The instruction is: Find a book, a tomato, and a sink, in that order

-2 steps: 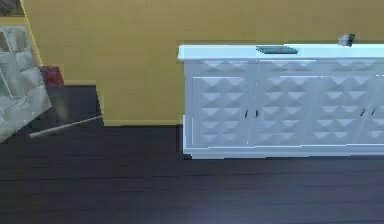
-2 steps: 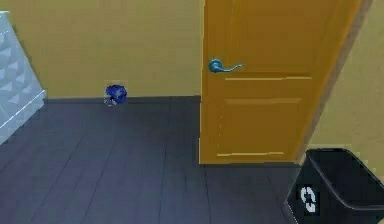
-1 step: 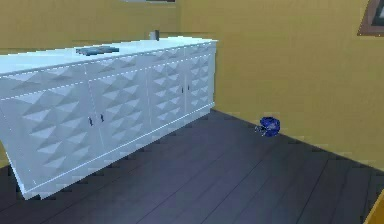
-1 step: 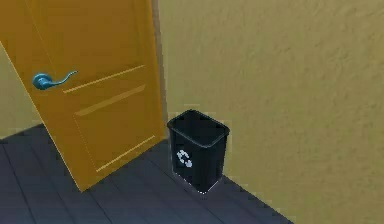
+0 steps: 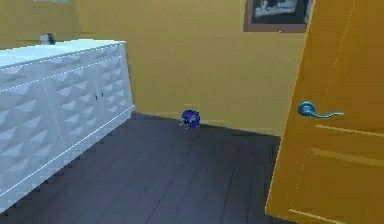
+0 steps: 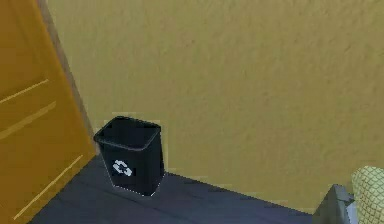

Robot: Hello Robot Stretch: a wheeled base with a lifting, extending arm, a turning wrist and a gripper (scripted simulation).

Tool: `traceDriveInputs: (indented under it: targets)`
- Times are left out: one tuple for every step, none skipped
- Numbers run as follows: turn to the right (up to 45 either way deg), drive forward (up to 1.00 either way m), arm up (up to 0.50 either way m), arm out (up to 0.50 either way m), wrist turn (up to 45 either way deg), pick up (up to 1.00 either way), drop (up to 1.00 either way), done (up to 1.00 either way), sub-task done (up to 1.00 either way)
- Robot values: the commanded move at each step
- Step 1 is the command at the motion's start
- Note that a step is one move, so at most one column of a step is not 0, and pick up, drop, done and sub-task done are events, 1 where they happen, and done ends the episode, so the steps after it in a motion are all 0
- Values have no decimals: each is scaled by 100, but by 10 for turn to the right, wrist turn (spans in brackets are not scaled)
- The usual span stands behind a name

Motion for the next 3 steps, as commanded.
traceDriveInputs:
  targets:
    - [30,0,0,0,0,0,0,0,0]
    - [0,100,0,0,0,0,0,0,0]
    - [-150,0,0,0,0,0,0,0,0]
